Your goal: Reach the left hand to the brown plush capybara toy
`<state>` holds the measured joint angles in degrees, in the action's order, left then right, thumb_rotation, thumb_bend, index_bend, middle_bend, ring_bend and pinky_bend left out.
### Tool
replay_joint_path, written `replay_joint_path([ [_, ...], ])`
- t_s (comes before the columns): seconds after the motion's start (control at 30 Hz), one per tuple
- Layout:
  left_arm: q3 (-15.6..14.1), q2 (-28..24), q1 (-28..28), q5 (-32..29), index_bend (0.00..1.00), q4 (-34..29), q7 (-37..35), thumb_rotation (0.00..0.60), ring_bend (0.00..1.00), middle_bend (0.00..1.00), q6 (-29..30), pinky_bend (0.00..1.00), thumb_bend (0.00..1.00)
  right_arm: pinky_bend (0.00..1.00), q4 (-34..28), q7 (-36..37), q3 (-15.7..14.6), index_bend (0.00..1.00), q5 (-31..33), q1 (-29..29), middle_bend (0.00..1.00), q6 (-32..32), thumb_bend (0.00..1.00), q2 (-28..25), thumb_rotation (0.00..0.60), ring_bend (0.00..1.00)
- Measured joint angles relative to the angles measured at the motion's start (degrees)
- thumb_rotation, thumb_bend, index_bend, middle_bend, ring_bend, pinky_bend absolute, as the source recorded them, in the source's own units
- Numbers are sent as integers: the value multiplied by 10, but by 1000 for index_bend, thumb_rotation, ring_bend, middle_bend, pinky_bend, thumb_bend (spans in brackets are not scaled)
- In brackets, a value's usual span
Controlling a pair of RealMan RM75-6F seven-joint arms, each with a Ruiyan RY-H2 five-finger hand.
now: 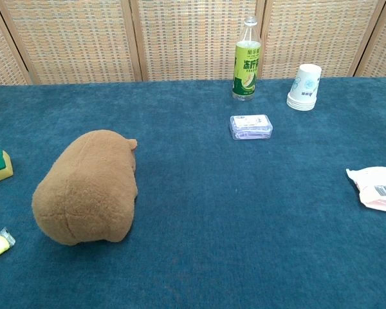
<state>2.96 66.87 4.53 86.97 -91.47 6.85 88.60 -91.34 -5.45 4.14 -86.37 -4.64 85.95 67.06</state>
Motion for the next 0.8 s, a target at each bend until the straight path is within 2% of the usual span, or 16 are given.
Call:
replay_joint_path([
  [0.8, 1, 3, 4, -5, 0, 2, -3, 600, 0, 0, -10, 0, 234, 0, -5, -3, -3, 0, 2, 1, 0, -4, 150, -1, 600, 0],
])
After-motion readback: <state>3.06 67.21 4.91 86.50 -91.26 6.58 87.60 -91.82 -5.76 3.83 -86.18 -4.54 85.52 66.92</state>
